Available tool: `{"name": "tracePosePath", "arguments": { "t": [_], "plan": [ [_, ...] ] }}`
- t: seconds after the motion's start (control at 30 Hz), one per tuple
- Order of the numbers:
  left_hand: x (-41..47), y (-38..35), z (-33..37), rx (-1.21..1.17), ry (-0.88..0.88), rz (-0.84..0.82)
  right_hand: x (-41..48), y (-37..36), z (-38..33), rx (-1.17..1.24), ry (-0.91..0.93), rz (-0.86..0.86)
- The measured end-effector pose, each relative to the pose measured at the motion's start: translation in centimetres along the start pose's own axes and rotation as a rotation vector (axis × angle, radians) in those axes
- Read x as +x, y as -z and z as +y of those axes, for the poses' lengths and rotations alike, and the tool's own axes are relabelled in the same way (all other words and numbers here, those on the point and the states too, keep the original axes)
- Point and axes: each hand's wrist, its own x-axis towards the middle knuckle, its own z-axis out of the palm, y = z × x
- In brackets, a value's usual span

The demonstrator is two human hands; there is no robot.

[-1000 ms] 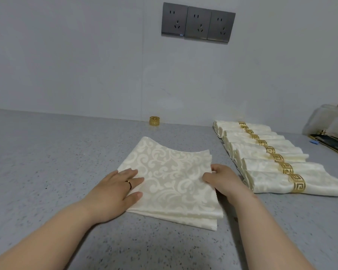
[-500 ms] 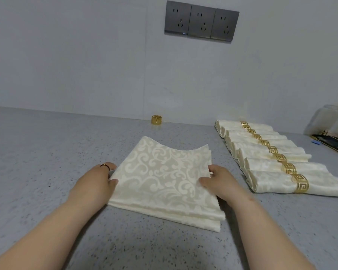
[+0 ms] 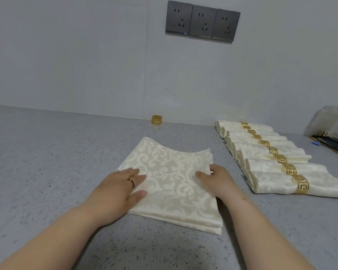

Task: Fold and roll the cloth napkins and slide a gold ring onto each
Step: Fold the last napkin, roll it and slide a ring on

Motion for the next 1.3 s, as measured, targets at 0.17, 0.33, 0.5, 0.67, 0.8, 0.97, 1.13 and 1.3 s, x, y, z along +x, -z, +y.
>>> {"name": "tracePosePath", "arguments": {
  "t": [0.17,0.33,0.5,0.67,0.8,0.97,1.13,1.3],
  "plan": [
    [0.6,-0.7,-0.7,0.066,-0.007,-0.082,2.4,-0.3,0.0,-0.192,-0.066,0.123],
    [0.6,-0.7,-0.6,0.064,-0.019,-0.100,4.3,0.5,0.8,-0.213,-0.072,0.222],
    [0.7,-0.6,-0.6,0.081,0.005,-0.138,3.1,1.9,-0.5,-0.135,0.179,0.435],
    [0.7,-0.7,-0.3,0.106,0.002,-0.187,-3.0,-0.1,-2.5,-0.258,0.487,0.001],
    [0.4,-0.3,0.3,0.123,0.039,-0.212,-6.2,-2.8,-1.6,-0.457,0.647,-0.334],
    [-0.3,-0.3,0.6,0.143,0.060,-0.246,-7.0,-3.0,0.4,-0.655,0.712,-0.293],
    [-2.1,-0.4,1.3,0.151,0.080,-0.259,-7.6,-1.9,0.9,-0.741,0.872,-0.110],
    [-5.3,-0.6,1.6,0.132,0.012,-0.211,-8.5,-1.7,1.0,-0.887,0.797,-0.088]
  ]
}}
